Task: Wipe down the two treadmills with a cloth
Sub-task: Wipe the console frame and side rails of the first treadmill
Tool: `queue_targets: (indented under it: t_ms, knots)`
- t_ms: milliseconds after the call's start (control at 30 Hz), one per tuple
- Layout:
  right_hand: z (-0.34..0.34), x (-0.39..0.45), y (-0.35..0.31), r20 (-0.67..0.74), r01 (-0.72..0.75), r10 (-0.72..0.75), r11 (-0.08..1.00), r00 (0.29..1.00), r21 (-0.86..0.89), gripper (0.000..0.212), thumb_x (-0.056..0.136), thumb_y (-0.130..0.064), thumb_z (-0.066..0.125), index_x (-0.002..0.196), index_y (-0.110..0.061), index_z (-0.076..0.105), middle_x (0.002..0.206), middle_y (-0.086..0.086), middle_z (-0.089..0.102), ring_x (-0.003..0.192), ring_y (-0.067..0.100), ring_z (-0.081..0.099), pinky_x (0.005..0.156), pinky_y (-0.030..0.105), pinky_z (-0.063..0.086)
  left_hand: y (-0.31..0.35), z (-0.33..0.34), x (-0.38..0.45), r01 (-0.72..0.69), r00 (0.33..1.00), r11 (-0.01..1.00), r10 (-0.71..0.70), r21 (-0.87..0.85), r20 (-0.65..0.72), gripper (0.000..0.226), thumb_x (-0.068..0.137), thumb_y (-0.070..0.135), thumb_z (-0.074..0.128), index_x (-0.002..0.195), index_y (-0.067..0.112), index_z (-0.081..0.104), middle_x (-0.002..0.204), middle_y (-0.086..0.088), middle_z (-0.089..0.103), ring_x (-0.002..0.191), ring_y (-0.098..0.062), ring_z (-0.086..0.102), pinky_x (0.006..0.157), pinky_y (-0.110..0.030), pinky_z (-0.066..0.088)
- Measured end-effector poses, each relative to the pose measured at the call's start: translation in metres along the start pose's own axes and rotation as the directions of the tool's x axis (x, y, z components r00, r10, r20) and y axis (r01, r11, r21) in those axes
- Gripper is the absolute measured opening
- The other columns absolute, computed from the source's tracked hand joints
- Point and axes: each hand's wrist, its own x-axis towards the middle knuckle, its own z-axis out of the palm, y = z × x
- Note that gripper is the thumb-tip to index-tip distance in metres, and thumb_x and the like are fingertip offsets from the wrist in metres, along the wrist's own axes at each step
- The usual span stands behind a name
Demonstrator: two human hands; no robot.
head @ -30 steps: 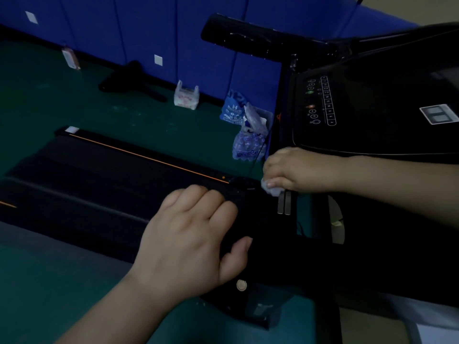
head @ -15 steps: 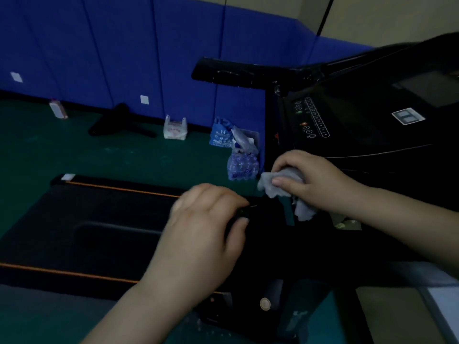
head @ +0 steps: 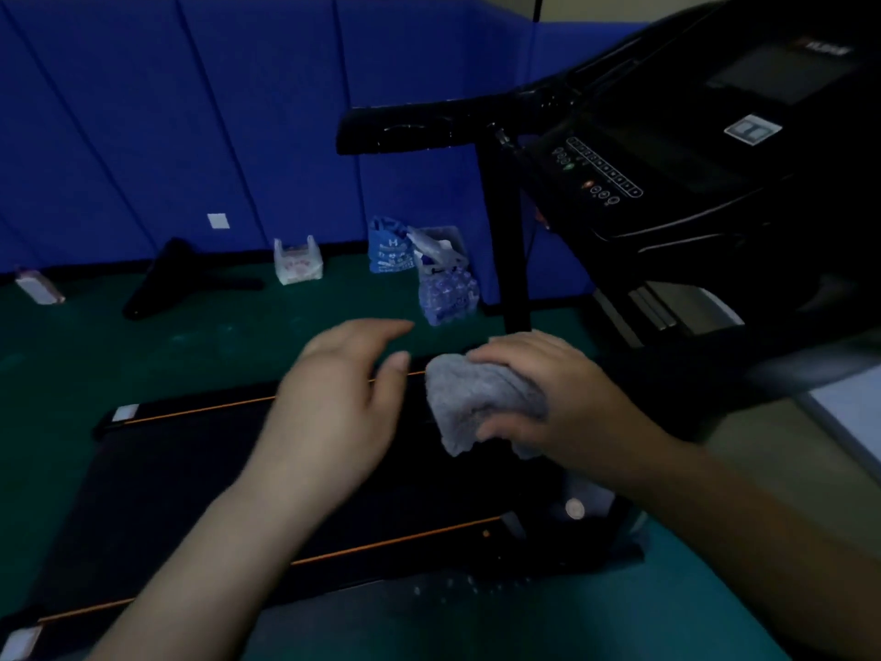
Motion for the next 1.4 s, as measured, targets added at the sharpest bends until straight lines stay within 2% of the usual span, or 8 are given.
queue_targets:
  t_ms: [233, 367, 600, 833, 1033, 1233, 1333, 1400]
  knots:
    - [-0.026, -0.037, 0.022, -0.35, -0.242, 0.203, 0.968, 0.914, -0.069, 0.026, 0.093, -0.017, 0.051, 0.116, -0.014, 0.064, 0.115, -0.002, 0.061, 0.11, 0.011, 0.055, 0.096, 0.02, 0.038, 0.056, 0.056, 0.022, -0.154, 0.922, 0.97, 0.073, 0.189, 0.381, 0.061, 0.095, 0.062, 0.026, 0.131, 0.019, 0.05, 0.125, -0.013, 0.059, 0.111, -0.034, 0.056, 0.091, -0.04, 0.046]
    - [-0.024, -0.044, 0.045, -0.328, -0.313, 0.234, 0.926, 0.915, -0.21, 0.022, 0.091, -0.02, 0.054, 0.106, -0.01, 0.066, 0.104, 0.005, 0.065, 0.101, 0.023, 0.057, 0.091, 0.031, 0.04, 0.087, 0.09, 0.015, -0.176, 0.948, 0.841, 0.004, 0.512, 0.319, 0.068, 0.09, 0.07, 0.028, 0.119, 0.012, 0.049, 0.114, -0.015, 0.056, 0.102, -0.036, 0.053, 0.083, -0.045, 0.041]
    - [-0.02, -0.045, 0.05, -0.327, -0.276, 0.199, 0.938, 0.924, -0.209, 0.035, 0.091, -0.036, 0.04, 0.107, -0.015, 0.064, 0.105, 0.001, 0.063, 0.101, 0.022, 0.057, 0.092, 0.045, 0.044, 0.013, 0.069, -0.007, -0.363, 0.932, 0.832, 0.319, 0.42, 0.174, 0.061, 0.081, 0.063, 0.041, 0.119, 0.02, 0.06, 0.101, -0.004, 0.063, 0.089, -0.028, 0.062, 0.071, -0.037, 0.051]
    - [-0.022, -0.049, 0.051, -0.322, -0.249, 0.176, 0.947, 0.93, -0.201, 0.038, 0.092, -0.039, 0.037, 0.11, -0.017, 0.061, 0.106, 0.0, 0.06, 0.103, 0.022, 0.053, 0.093, 0.041, 0.039, -0.012, 0.057, -0.038, -0.121, 0.984, 0.944, 0.155, 0.306, -0.087, 0.049, 0.086, 0.045, 0.045, 0.116, 0.011, 0.062, 0.113, -0.009, 0.061, 0.105, -0.029, 0.055, 0.091, -0.039, 0.045]
    - [-0.018, -0.048, 0.049, -0.33, -0.272, 0.189, 0.935, 0.925, -0.229, 0.03, 0.093, -0.032, 0.041, 0.112, -0.018, 0.06, 0.108, -0.001, 0.059, 0.106, 0.021, 0.052, 0.096, 0.037, 0.034, 0.044, 0.075, 0.003, 0.089, 0.996, 0.806, -0.086, 0.585, -0.033, 0.05, 0.095, 0.055, 0.031, 0.099, 0.016, 0.062, 0.093, -0.01, 0.064, 0.086, -0.034, 0.059, 0.065, -0.035, 0.035]
    - [-0.015, -0.047, 0.045, -0.348, -0.287, 0.19, 0.924, 0.918, -0.252, 0.031, 0.093, -0.03, 0.038, 0.112, -0.018, 0.059, 0.11, 0.0, 0.059, 0.107, 0.022, 0.052, 0.099, 0.038, 0.032, -0.011, 0.052, -0.029, -0.053, 0.985, 0.944, 0.103, 0.327, -0.137, 0.04, 0.095, 0.046, 0.038, 0.095, 0.015, 0.063, 0.088, -0.007, 0.062, 0.082, -0.031, 0.06, 0.062, -0.036, 0.046]
    - [-0.017, -0.043, 0.038, -0.354, -0.306, 0.204, 0.915, 0.913, -0.262, 0.027, 0.093, -0.024, 0.042, 0.112, -0.016, 0.059, 0.11, 0.003, 0.059, 0.108, 0.025, 0.052, 0.1, 0.042, 0.034, -0.053, 0.04, -0.049, 0.278, 0.918, 0.951, -0.305, -0.138, -0.252, 0.032, 0.099, 0.034, 0.044, 0.104, 0.008, 0.063, 0.09, -0.008, 0.06, 0.092, -0.033, 0.059, 0.07, -0.031, 0.037]
    - [-0.017, -0.037, 0.032, -0.327, -0.337, 0.247, 0.906, 0.912, -0.254, 0.023, 0.093, -0.019, 0.047, 0.111, -0.014, 0.059, 0.11, 0.007, 0.058, 0.109, 0.028, 0.051, 0.1, 0.044, 0.036, -0.075, 0.033, -0.061, 0.487, 0.734, 0.744, -0.632, -0.458, -0.248, 0.04, 0.101, 0.037, 0.039, 0.119, 0.008, 0.06, 0.106, -0.007, 0.061, 0.108, -0.027, 0.057, 0.08, -0.023, 0.033]
